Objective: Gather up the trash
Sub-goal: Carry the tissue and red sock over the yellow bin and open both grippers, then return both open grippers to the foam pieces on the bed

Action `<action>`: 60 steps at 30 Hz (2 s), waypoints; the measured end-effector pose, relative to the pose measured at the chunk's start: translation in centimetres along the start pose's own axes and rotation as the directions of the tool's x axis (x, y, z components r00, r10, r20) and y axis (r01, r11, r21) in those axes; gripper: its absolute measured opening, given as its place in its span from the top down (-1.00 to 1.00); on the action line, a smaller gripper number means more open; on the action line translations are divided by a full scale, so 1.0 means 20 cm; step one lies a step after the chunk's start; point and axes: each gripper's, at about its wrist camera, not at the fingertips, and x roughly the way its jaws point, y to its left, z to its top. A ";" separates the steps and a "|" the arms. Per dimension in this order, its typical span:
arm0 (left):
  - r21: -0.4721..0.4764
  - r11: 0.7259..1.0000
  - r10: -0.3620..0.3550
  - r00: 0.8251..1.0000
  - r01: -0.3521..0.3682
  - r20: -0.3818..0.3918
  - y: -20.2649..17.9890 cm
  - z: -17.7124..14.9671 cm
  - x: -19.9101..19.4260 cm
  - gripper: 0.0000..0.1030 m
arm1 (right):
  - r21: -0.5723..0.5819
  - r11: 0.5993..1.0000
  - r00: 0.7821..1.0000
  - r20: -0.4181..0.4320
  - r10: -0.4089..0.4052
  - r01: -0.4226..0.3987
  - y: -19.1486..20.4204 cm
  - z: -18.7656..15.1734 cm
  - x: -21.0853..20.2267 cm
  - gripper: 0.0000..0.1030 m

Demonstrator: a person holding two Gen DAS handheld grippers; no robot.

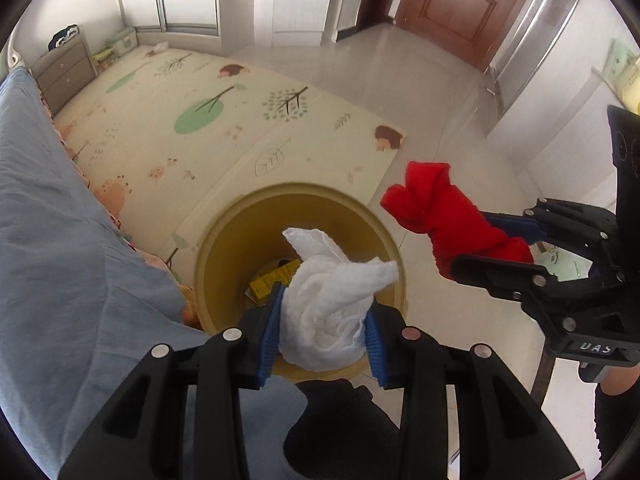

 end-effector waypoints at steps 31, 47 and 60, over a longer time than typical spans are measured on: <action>0.142 0.984 0.124 0.986 -0.107 -0.113 -0.10 -0.06 0.17 -0.78 | 0.014 0.999 0.965 -0.260 -0.037 0.042 -0.20 0.02 0.39 -0.33; 0.140 0.985 0.119 0.988 -0.105 -0.098 -0.10 -0.05 0.15 -0.78 | -0.038 0.998 0.963 -0.260 -0.067 0.059 -0.14 -0.01 0.34 -0.32; 0.154 0.984 0.081 0.996 -0.086 0.038 -0.14 -0.06 -0.01 -0.78 | -0.064 0.993 0.974 -0.201 -0.109 0.098 -0.02 0.08 0.18 -0.32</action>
